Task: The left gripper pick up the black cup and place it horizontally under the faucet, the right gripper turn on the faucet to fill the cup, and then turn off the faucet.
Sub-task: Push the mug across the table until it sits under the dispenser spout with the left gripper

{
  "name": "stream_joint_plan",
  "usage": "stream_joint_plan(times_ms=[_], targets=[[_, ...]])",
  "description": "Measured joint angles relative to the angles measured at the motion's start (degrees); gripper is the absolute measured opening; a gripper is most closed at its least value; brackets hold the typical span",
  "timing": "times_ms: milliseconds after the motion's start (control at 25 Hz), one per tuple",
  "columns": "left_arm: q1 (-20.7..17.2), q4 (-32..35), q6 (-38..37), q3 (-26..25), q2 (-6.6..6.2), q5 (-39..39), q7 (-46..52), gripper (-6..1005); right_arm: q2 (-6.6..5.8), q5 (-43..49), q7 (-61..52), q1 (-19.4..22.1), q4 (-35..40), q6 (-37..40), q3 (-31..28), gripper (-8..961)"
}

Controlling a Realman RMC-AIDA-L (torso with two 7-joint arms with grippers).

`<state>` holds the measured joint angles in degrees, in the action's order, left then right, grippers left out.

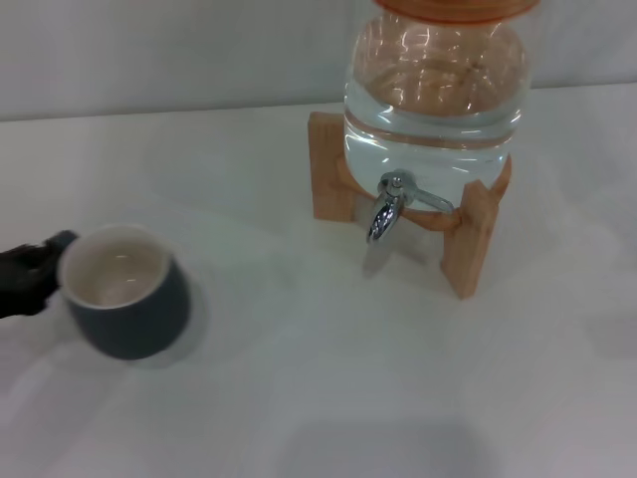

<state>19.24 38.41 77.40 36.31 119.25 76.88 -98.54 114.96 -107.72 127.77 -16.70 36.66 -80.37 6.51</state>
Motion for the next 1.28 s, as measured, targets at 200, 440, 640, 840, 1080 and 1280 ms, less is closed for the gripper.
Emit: stream_joint_plan(times_ms=[200, 440, 640, 840, 1080, 1280], targets=[[3.9, -1.9, -0.9, 4.3, 0.23, 0.1, 0.4, 191, 0.00, -0.2, 0.1, -0.4, 0.0, 0.0, 2.9, 842], [8.6, -6.4, -4.4, 9.5, 0.31, 0.3, 0.8, 190, 0.07, -0.2, 0.5, -0.9, 0.0, -0.1, 4.7, 842], [10.1, -8.0, -10.0, 20.2, 0.48, 6.4, 2.0, 189, 0.15, -0.3, 0.9, -1.3, -0.2, -0.1, 5.9, 842], [10.0, -7.6, -15.5, 33.0, 0.45, 16.5, 2.3, 188, 0.18, -0.3, 0.9, -1.4, -0.2, 0.0, 6.5, 842], [10.4, -7.5, -21.2, 43.5, 0.42, 22.6, 2.5, 187, 0.18, -0.3, 1.0, -1.8, -0.1, -0.1, 6.9, 842], [9.7, -5.4, -25.8, 51.6, 0.44, 28.0, 2.1, 186, 0.18, -0.3, 1.0, -1.8, -0.1, -0.5, 6.9, 842]])
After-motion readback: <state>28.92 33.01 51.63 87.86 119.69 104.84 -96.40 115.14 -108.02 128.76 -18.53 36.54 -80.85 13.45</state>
